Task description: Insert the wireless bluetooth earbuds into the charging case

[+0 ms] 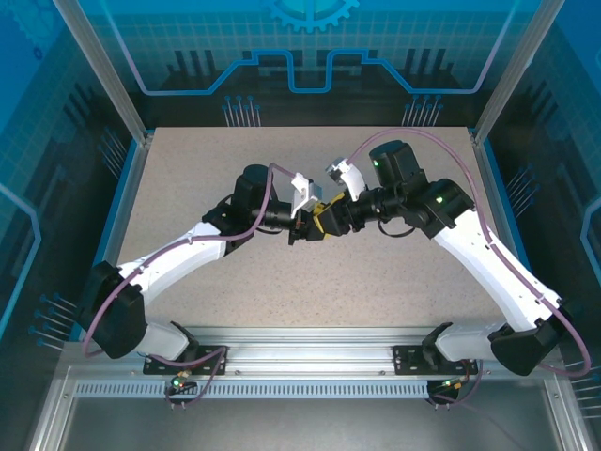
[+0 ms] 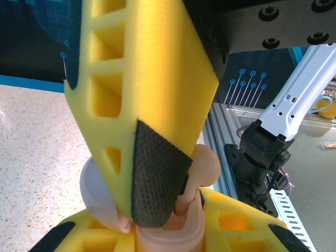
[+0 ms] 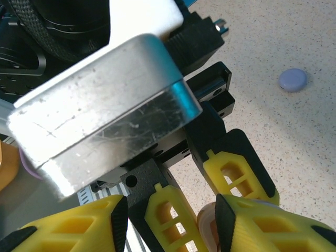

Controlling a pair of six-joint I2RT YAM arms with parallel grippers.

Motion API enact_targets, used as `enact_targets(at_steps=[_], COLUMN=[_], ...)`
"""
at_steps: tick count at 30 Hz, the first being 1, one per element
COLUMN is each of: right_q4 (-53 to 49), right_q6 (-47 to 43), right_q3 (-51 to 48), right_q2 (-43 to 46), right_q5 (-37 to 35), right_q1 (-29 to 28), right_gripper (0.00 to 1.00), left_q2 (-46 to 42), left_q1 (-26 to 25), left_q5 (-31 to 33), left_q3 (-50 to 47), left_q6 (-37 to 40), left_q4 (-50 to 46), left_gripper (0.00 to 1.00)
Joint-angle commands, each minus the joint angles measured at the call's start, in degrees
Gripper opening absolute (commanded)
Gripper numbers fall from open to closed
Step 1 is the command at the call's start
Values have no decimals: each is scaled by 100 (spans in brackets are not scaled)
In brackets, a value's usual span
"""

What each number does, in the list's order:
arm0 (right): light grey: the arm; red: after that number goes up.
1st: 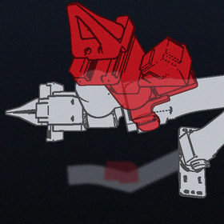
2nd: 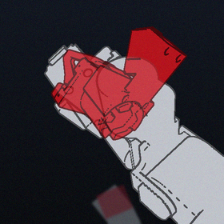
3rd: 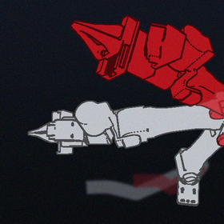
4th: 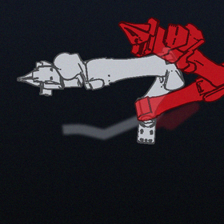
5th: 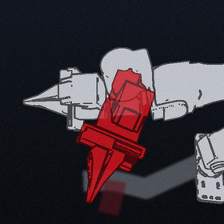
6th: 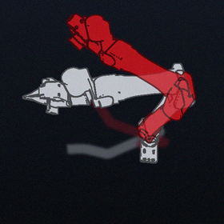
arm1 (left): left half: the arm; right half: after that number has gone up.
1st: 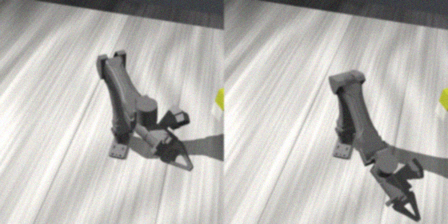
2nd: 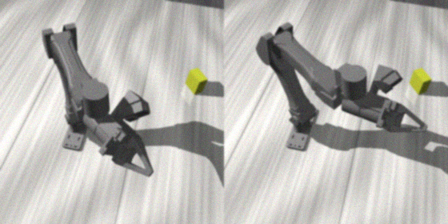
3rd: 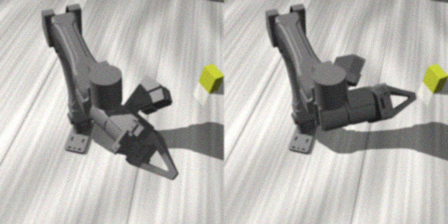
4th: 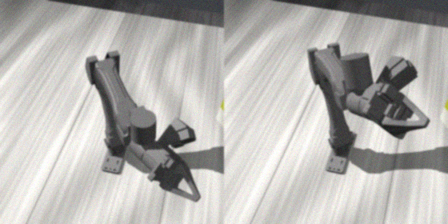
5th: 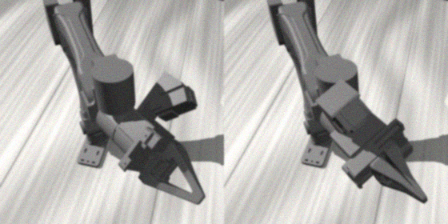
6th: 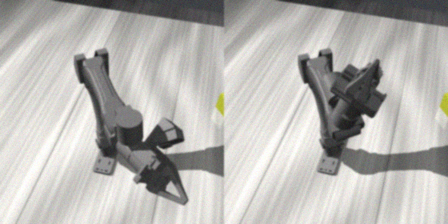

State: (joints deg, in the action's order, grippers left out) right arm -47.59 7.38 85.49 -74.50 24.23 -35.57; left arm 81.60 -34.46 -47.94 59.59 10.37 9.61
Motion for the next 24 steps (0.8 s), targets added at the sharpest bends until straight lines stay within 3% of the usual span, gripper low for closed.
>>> enact_targets(at_steps=[1, 8, 14, 24], right_q4=[-44, 281, 252, -21], right_q6=[-16, 196, 460, 558], right_q3=[89, -25, -218, -518], right_q2=[8, 410, 781, 758], right_q5=[-495, -800, -1725, -1973], right_q1=[-64, -64, 51, 236], right_gripper=[51, 52, 52, 30], left_q2=[-30, -35, -107, -215], left_q1=[-96, -86, -11, 57], left_q5=[-317, 59, 563, 873], left_q3=[254, 179, 6, -80], left_q6=[61, 113, 23, -141], left_q4=[304, 253, 408, 621], left_gripper=[18, 18, 18, 18])
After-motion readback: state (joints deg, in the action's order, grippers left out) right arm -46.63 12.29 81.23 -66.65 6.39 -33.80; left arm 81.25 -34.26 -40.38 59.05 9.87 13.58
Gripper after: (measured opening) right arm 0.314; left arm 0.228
